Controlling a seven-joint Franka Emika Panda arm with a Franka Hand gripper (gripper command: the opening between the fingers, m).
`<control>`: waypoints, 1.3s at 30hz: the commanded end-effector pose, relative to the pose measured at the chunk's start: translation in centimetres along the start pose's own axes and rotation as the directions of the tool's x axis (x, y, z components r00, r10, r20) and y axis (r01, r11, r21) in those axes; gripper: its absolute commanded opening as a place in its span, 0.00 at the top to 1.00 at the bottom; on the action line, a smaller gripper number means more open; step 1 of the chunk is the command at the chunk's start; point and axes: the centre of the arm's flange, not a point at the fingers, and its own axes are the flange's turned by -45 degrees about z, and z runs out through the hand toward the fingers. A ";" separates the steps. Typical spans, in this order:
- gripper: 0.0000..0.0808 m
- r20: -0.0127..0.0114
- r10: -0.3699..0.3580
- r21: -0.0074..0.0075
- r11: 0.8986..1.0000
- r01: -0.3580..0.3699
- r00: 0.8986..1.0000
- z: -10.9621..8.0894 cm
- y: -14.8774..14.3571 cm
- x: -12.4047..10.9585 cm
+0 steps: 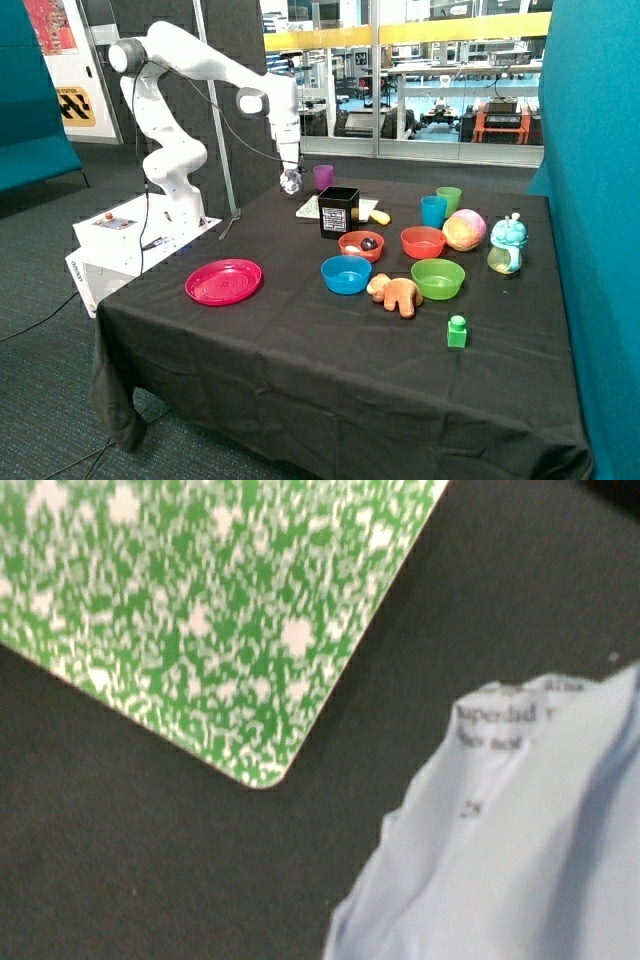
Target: Throw away the rubbish paper
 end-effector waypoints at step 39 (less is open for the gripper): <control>1.00 0.002 0.323 -0.001 0.947 -0.323 0.947 -5.2 11.5 11.1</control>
